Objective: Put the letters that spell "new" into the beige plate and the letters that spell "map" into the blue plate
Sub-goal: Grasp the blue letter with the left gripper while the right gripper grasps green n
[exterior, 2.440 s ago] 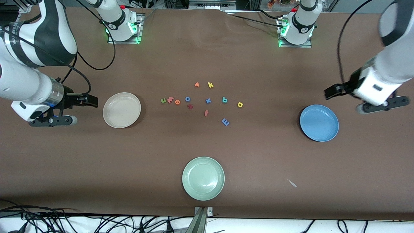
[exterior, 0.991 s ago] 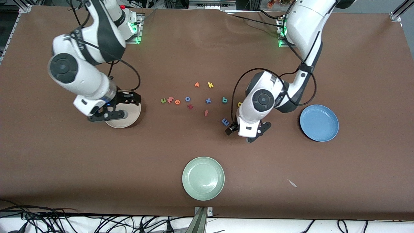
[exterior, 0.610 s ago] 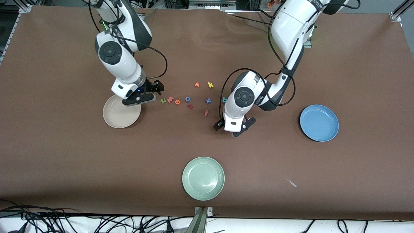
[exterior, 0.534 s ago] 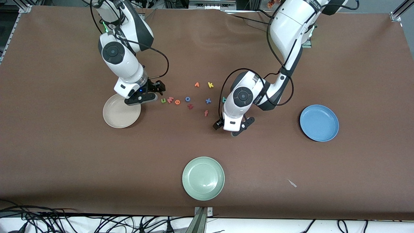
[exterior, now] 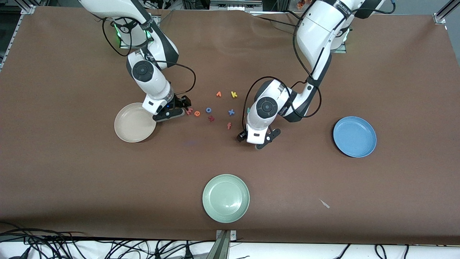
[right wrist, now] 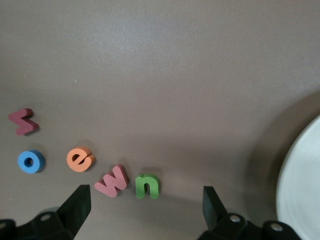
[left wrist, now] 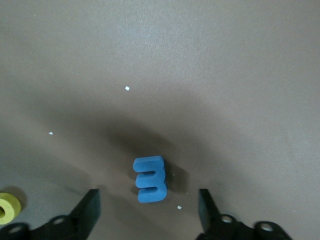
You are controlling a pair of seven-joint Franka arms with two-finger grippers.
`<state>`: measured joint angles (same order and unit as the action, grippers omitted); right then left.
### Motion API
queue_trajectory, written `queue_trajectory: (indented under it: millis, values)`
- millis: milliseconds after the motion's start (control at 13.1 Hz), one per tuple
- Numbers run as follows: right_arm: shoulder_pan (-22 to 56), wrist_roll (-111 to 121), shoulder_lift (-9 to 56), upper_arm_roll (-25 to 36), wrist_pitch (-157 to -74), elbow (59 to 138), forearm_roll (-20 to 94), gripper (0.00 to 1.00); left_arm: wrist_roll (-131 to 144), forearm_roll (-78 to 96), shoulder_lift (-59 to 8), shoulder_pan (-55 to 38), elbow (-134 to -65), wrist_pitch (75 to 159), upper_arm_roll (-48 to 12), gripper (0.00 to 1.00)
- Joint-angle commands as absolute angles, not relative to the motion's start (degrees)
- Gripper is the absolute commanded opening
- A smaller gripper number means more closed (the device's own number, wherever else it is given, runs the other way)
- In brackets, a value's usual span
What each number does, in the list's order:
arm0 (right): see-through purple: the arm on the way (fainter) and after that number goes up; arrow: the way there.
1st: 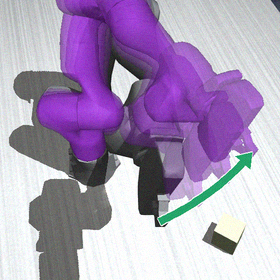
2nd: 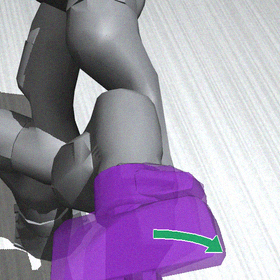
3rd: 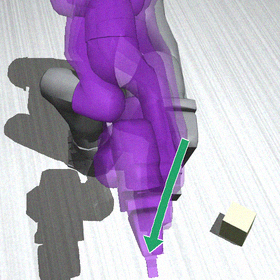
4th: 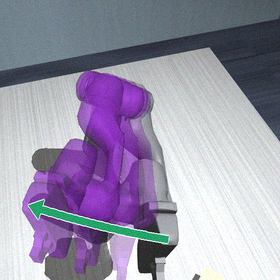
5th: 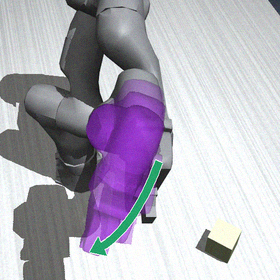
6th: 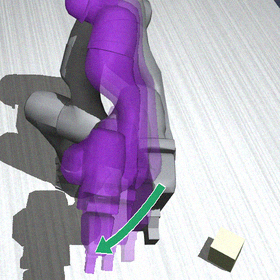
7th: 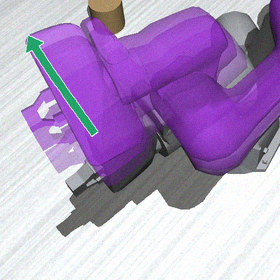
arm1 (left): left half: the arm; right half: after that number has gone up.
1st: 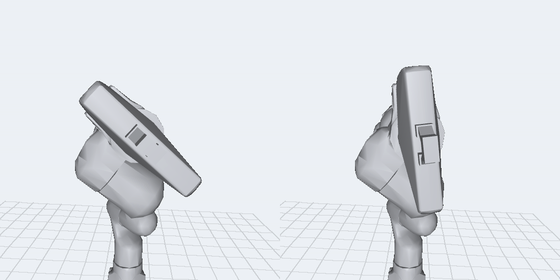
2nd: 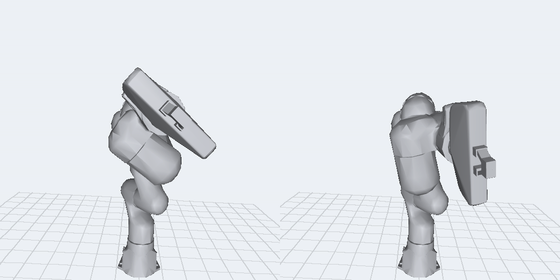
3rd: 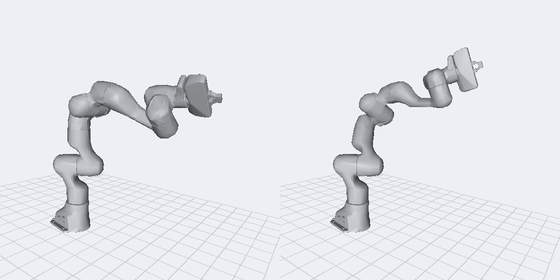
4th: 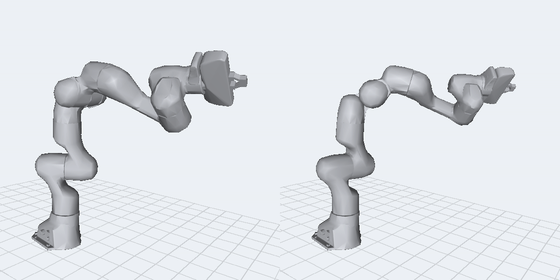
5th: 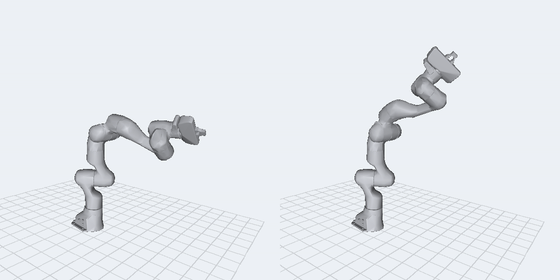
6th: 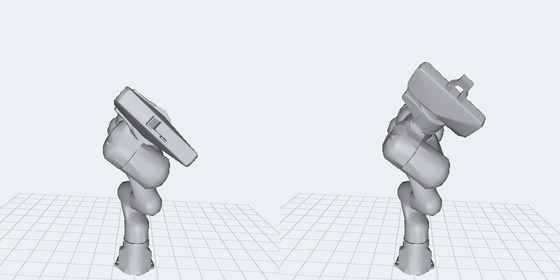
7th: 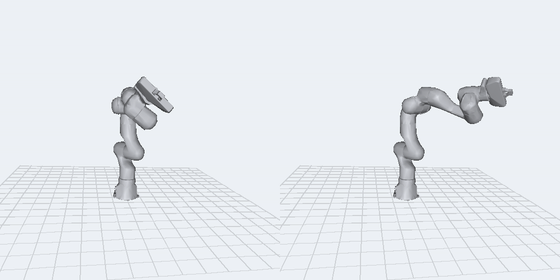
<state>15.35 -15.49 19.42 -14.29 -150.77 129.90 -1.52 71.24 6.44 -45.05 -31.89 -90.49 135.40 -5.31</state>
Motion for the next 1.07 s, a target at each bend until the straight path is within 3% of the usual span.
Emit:
queue_trajectory:
  millis: [0,381,991]
  values:
    - [14.94,-15.91,20.65,-14.77,-151.52,129.64,-2.90,0.97,71.80,5.64,-45.35,-33.31,-90.97,135.97,-4.22,0.78]
    - [14.94,-15.82,22.50,-14.15,-153.72,129.73,-4.04,0.95,71.81,3.52,-45.35,-33.22,-90.70,135.44,-4.04,0.53]
    - [14.94,-15.64,23.38,-12.92,-156.88,131.66,-4.83,0.92,71.89,1.85,-45.35,-33.05,-90.53,134.91,-3.78,0.41]
